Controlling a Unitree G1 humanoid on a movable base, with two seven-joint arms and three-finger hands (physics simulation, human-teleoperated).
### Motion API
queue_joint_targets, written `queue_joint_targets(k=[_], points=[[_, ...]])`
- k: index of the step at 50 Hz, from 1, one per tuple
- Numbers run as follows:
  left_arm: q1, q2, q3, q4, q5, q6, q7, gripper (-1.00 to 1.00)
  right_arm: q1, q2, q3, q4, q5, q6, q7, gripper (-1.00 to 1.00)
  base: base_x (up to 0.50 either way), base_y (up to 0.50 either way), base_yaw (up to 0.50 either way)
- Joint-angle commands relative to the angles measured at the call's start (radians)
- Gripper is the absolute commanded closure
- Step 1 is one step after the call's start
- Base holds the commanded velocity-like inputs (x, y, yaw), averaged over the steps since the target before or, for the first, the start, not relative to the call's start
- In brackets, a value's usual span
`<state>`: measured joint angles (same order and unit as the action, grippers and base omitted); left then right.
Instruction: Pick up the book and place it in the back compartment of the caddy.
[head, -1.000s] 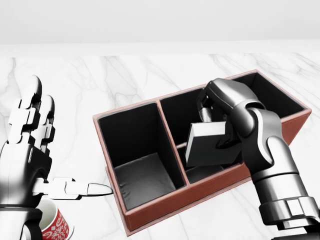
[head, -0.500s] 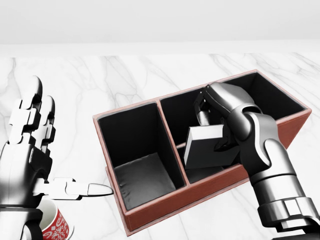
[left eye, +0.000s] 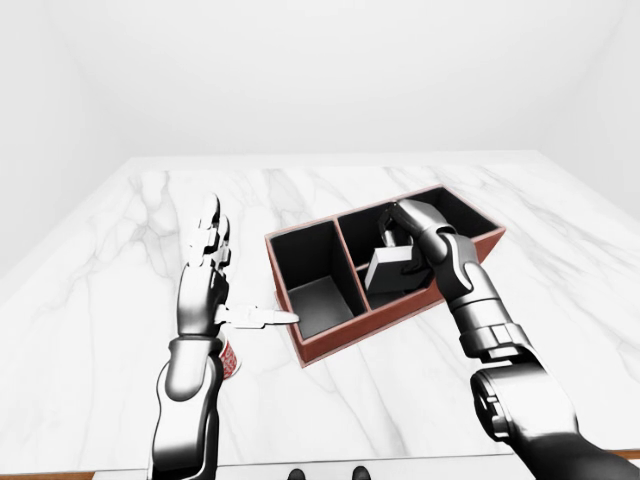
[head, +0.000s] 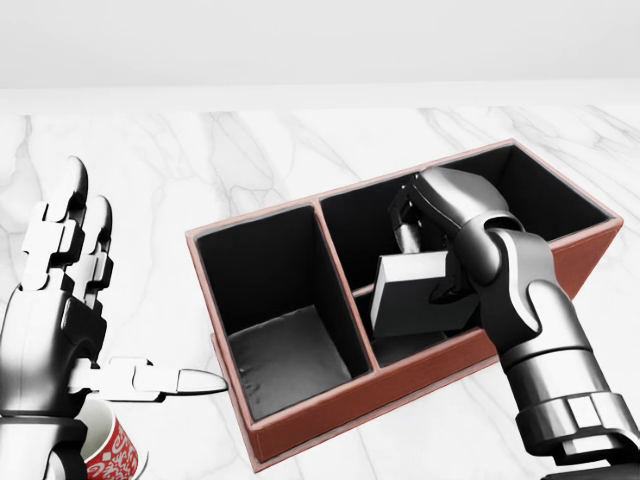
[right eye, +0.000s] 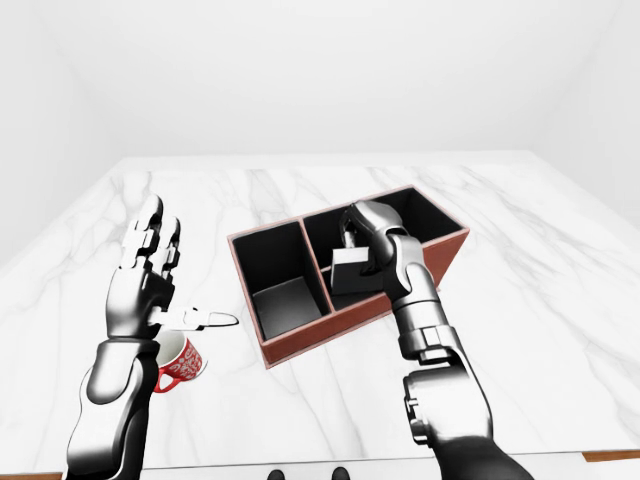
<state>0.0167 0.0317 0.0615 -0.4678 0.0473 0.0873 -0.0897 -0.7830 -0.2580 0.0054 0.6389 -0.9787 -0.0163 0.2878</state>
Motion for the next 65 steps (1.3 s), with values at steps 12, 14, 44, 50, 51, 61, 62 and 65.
queue_joint_targets(k=[12, 14, 44, 50, 51, 61, 62, 65], points=[[0.002, -0.001, -0.004, 0.003, 0.002, 0.0, 0.0, -1.0, -0.021, -0.001, -0.004, 0.071, -0.02, -0.036, -0.082, 1.0, 0.0, 0.0, 0.0], [0.001, -0.001, -0.003, 0.005, 0.002, 0.0, -0.001, -1.0, -0.021, -0.001, -0.003, 0.079, -0.021, -0.04, -0.088, 1.0, 0.0, 0.0, 0.0], [0.003, -0.001, -0.004, 0.001, 0.002, 0.0, -0.001, -1.0, -0.041, -0.004, 0.013, 0.222, -0.034, -0.071, -0.198, 1.0, 0.0, 0.0, 0.0], [0.002, -0.001, -0.004, 0.004, 0.002, 0.0, -0.001, -1.0, -0.056, -0.006, 0.013, 0.25, -0.036, -0.071, -0.227, 1.0, 0.0, 0.0, 0.0], [0.002, -0.001, -0.004, 0.003, 0.002, 0.0, -0.001, -1.0, -0.056, -0.006, 0.014, 0.253, -0.038, -0.071, -0.23, 1.0, 0.0, 0.0, 0.0], [0.001, -0.001, -0.004, 0.003, 0.002, 0.0, 0.0, -1.0, -0.062, -0.008, 0.016, 0.266, -0.042, -0.071, -0.252, -1.0, 0.0, 0.0, 0.0], [0.001, -0.001, -0.004, 0.0, 0.002, 0.0, 0.0, -1.0, -0.063, -0.008, 0.016, 0.266, -0.043, -0.071, -0.252, -1.0, 0.01, 0.0, 0.02], [0.001, -0.002, -0.004, 0.003, 0.002, 0.0, 0.0, -1.0, -0.066, -0.009, 0.016, 0.274, -0.043, -0.071, -0.257, -1.0, 0.01, 0.0, 0.02]])
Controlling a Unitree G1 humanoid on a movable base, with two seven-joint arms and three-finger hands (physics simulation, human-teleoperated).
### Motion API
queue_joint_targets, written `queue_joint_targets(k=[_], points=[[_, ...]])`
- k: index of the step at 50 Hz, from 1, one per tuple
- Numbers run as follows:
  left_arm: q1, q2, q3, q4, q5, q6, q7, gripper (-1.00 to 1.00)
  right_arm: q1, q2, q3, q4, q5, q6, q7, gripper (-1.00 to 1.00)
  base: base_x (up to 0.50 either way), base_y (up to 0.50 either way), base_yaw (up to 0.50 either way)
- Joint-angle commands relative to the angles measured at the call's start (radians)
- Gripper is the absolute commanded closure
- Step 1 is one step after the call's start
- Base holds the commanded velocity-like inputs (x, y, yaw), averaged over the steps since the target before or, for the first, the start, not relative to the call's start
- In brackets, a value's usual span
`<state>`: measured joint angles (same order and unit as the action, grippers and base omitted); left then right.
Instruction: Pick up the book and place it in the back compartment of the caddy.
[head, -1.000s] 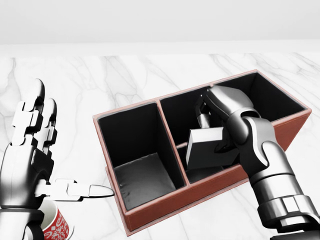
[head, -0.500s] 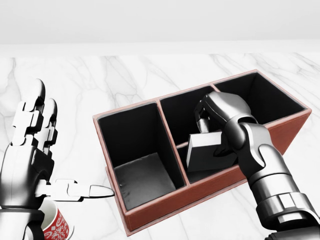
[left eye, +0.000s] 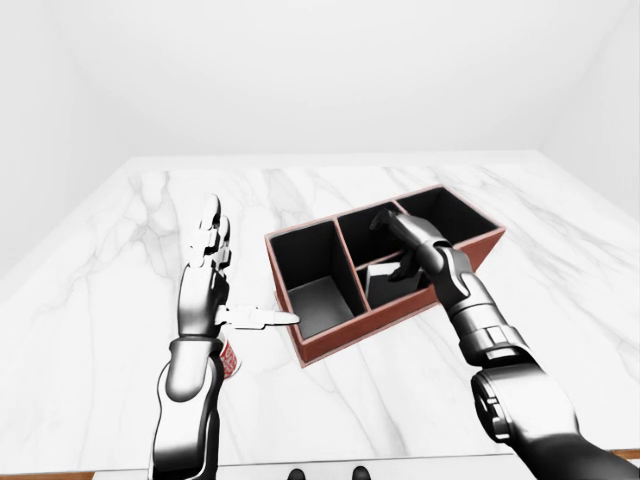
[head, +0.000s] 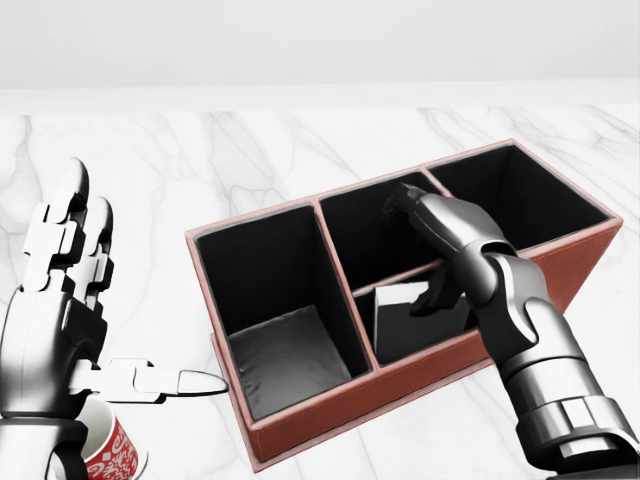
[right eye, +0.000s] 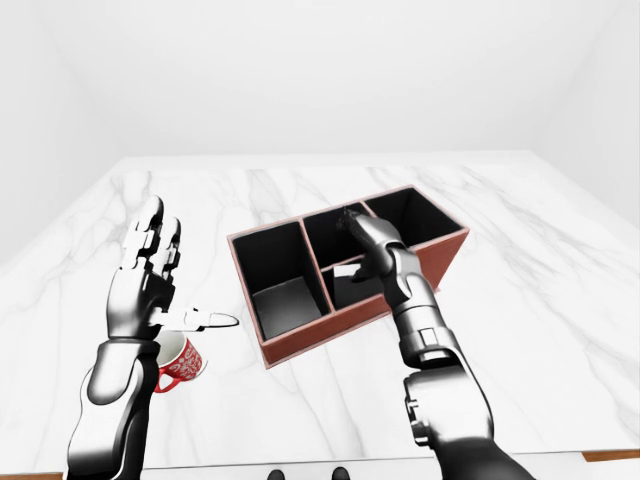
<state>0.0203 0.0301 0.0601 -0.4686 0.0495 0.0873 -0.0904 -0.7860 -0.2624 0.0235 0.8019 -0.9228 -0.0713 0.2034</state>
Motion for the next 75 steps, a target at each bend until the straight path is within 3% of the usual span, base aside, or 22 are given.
queue_joint_targets(k=[1, 8, 16, 35, 55, 75], points=[[-0.002, 0.0, -0.003, 0.0, 0.0, 0.0, 0.001, -1.0, -0.063, -0.005, -0.002, 0.11, -0.099, -0.016, -0.172, -1.0, 0.01, 0.0, 0.01], [-0.001, 0.0, -0.003, -0.002, 0.001, 0.0, 0.001, -1.0, -0.059, -0.005, -0.001, 0.107, -0.102, -0.016, -0.175, -1.0, 0.01, 0.0, 0.01], [-0.001, 0.0, -0.005, 0.006, 0.003, 0.0, 0.002, -1.0, -0.017, -0.002, -0.016, -0.03, -0.092, -0.011, -0.111, -1.0, 0.0, 0.0, 0.0], [0.0, 0.0, -0.004, -0.009, 0.005, 0.0, -0.001, -1.0, 0.12, 0.024, -0.062, -0.486, -0.017, 0.159, 0.124, -1.0, 0.0, 0.0, 0.0], [-0.001, 0.0, -0.002, -0.019, 0.001, 0.0, 0.0, -1.0, 0.312, 0.081, -0.097, -1.152, 0.131, 0.159, 0.299, -1.0, 0.0, 0.0, 0.0], [-0.009, 0.003, 0.014, -0.123, -0.015, 0.0, -0.005, -1.0, 0.46, 0.098, -0.145, -1.484, 0.249, 0.159, 0.278, -1.0, 0.0, 0.0, 0.0]])
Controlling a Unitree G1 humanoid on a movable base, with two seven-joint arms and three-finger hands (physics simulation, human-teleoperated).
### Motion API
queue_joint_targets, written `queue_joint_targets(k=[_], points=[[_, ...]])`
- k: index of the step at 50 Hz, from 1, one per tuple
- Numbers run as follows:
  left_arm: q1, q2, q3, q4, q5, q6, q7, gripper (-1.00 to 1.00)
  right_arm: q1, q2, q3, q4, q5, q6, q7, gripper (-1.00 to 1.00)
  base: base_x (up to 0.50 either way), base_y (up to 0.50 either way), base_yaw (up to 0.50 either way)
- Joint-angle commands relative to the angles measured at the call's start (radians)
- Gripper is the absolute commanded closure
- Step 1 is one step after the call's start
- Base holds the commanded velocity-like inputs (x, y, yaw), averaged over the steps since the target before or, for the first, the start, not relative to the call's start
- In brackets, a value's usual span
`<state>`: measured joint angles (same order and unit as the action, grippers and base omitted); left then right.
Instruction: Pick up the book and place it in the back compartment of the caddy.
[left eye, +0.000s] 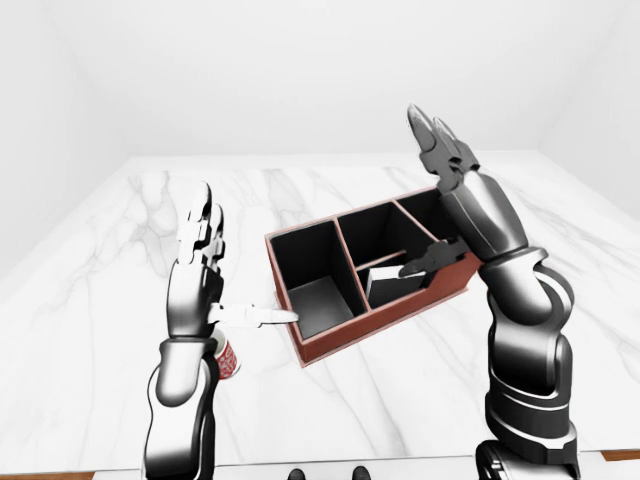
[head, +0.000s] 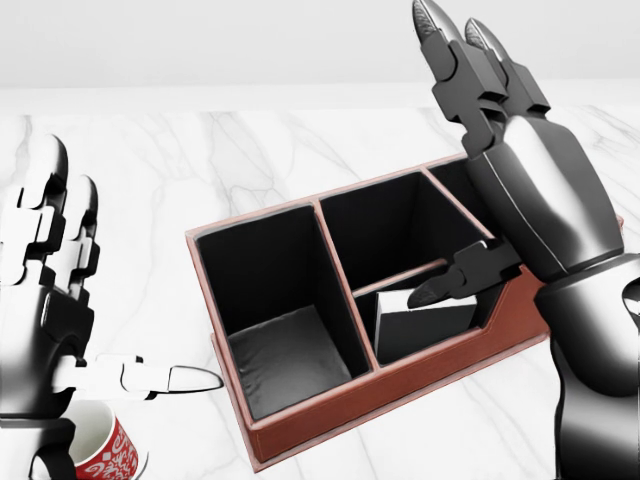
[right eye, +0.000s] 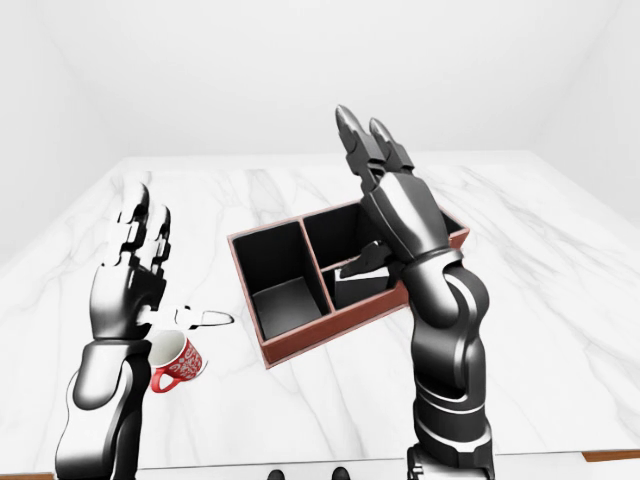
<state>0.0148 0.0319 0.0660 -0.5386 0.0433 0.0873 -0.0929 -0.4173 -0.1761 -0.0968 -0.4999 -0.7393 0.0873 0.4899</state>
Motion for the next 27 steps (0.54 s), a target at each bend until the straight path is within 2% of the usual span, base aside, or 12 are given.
queue_joint_targets(k=[1, 13, 19, 23, 27], points=[[-0.003, 0.001, 0.008, -0.057, -0.009, 0.0, -0.002, -1.0, 0.095, 0.011, -0.03, -0.192, 0.079, 0.0, -0.007, -1.0, 0.0, 0.0, 0.0], [-0.015, 0.005, 0.023, -0.101, -0.024, 0.0, -0.004, -1.0, 0.148, 0.011, -0.052, -0.369, 0.181, 0.0, -0.002, -1.0, 0.0, 0.0, 0.0], [-0.019, 0.007, 0.028, -0.108, -0.029, 0.0, -0.003, -1.0, 0.17, 0.019, -0.083, -0.465, 0.283, 0.0, -0.018, -1.0, 0.0, 0.0, 0.0], [-0.023, 0.009, 0.032, -0.124, -0.033, 0.0, -0.002, -1.0, 0.169, 0.0, -0.089, -0.514, 0.32, 0.0, -0.018, -1.0, 0.0, 0.0, 0.0], [-0.028, 0.01, 0.036, -0.137, -0.038, 0.0, -0.002, -1.0, 0.132, 0.01, -0.102, -0.547, 0.363, 0.0, -0.005, -1.0, 0.0, 0.0, 0.0]])
